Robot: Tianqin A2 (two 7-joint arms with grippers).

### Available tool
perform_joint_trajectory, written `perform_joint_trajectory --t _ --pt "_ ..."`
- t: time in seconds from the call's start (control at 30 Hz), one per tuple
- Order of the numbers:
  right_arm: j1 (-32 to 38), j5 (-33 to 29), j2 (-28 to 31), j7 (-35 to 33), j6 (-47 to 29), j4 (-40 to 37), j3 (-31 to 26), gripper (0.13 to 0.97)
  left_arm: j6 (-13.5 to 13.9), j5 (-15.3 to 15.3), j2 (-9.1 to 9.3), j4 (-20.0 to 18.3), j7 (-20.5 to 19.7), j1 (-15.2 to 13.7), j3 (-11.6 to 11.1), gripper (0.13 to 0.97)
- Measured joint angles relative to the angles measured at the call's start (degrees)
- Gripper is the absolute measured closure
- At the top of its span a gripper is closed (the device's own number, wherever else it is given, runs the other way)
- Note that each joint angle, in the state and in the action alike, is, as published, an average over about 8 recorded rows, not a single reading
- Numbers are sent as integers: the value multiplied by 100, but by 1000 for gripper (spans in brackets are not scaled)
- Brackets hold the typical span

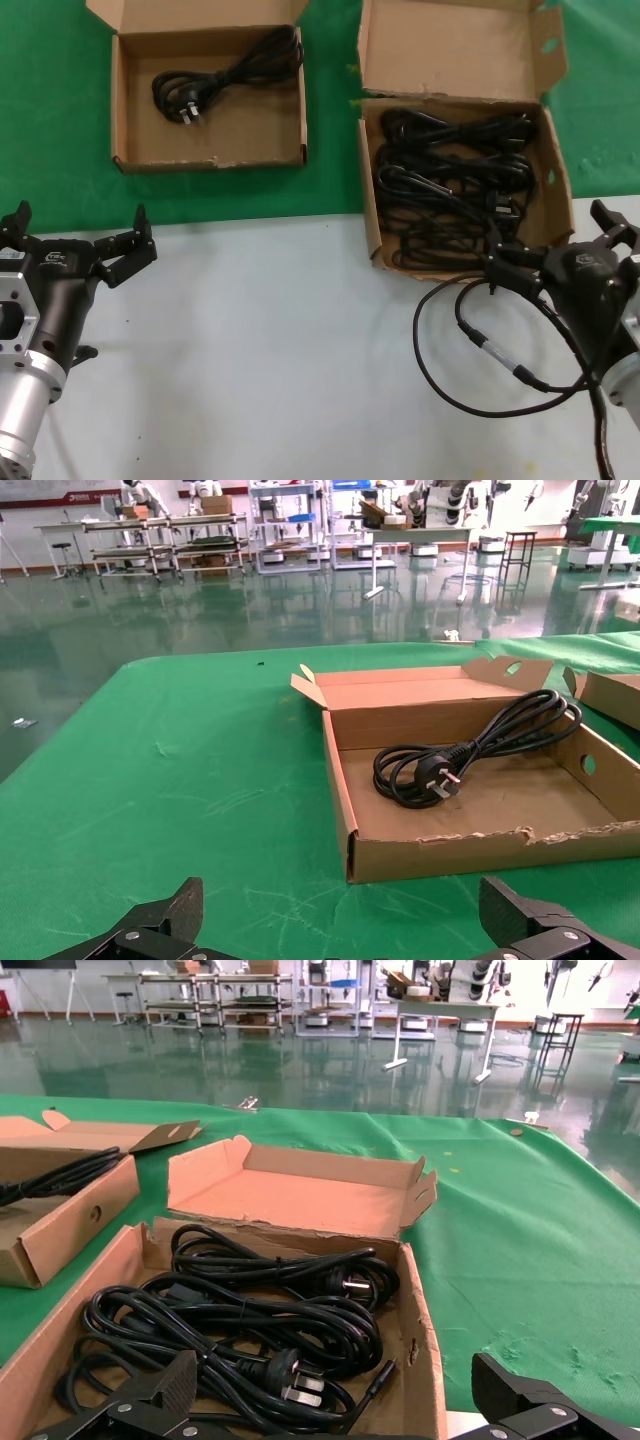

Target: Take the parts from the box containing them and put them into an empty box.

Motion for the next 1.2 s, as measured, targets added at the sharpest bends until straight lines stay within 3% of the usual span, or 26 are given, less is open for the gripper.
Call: perform_joint_trajectory --t 1.2 --pt "0 0 0 0 0 0 0 129 0 0 0 0 0 0 0 132"
